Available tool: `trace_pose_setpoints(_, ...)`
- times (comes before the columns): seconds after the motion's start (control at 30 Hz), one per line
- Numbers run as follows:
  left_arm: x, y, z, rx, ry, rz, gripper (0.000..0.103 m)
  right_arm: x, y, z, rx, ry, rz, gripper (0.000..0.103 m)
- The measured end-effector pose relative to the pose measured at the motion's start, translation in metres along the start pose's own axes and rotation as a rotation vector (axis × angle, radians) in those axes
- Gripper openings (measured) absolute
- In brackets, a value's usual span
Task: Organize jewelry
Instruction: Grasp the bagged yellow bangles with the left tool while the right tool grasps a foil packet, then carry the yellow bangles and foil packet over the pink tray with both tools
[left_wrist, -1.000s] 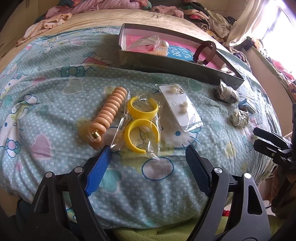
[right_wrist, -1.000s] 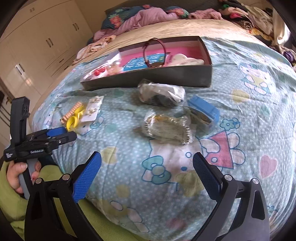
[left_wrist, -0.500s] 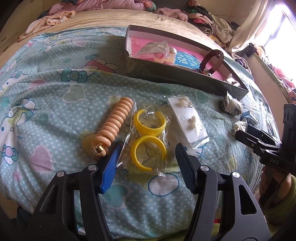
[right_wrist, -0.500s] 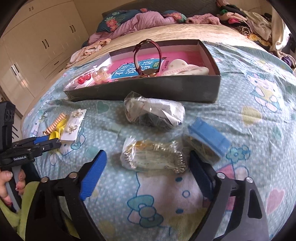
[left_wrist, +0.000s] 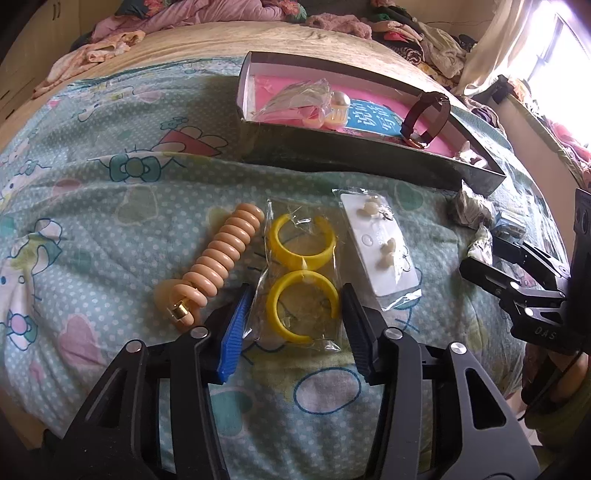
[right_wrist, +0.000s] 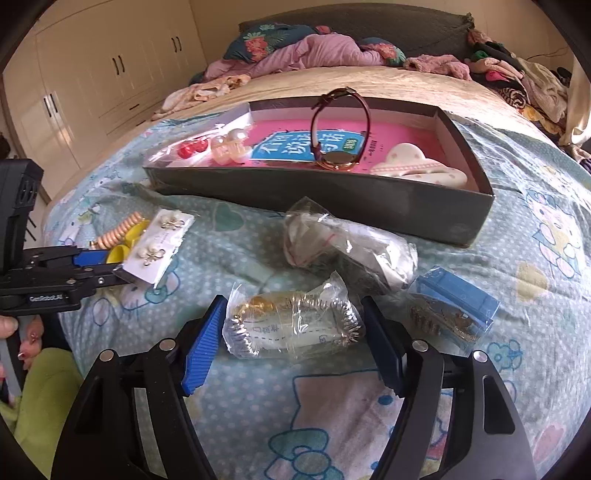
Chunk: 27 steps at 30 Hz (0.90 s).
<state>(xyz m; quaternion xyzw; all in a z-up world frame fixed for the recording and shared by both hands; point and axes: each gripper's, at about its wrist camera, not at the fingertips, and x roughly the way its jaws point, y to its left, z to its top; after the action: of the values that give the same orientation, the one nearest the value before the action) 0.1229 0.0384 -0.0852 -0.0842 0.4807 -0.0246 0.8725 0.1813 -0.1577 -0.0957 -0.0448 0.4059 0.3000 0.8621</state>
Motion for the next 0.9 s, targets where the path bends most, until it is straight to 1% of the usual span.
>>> trace_pose_setpoints(0.1,-0.007,0.0,-0.002,-0.005,-0.023,-0.019,0.032,-0.005,0.002,0.0,0.0,-0.006,0.026,0.07)
trace_pose_setpoints(0.2,-0.015,0.0,-0.005,-0.01,-0.039,-0.048,0.032,-0.009,0.003,-0.001,0.004,-0.009,0.046,0.069)
trace_pose_setpoints(0.33,-0.024,-0.005,-0.01,-0.001,-0.053,-0.062,0.032,-0.014,0.006,-0.002,-0.003,-0.011,0.059,0.068)
trace_pose_setpoints(0.63,-0.052,-0.012,-0.014,0.023,-0.113,-0.063,0.032,-0.034,0.012,-0.002,-0.024,-0.03,0.08,0.068)
trace_pose_setpoints(0.9,-0.069,-0.019,-0.008,0.036,-0.166,-0.062,0.032,-0.066,0.019,0.01,-0.057,-0.081,0.097,0.068)
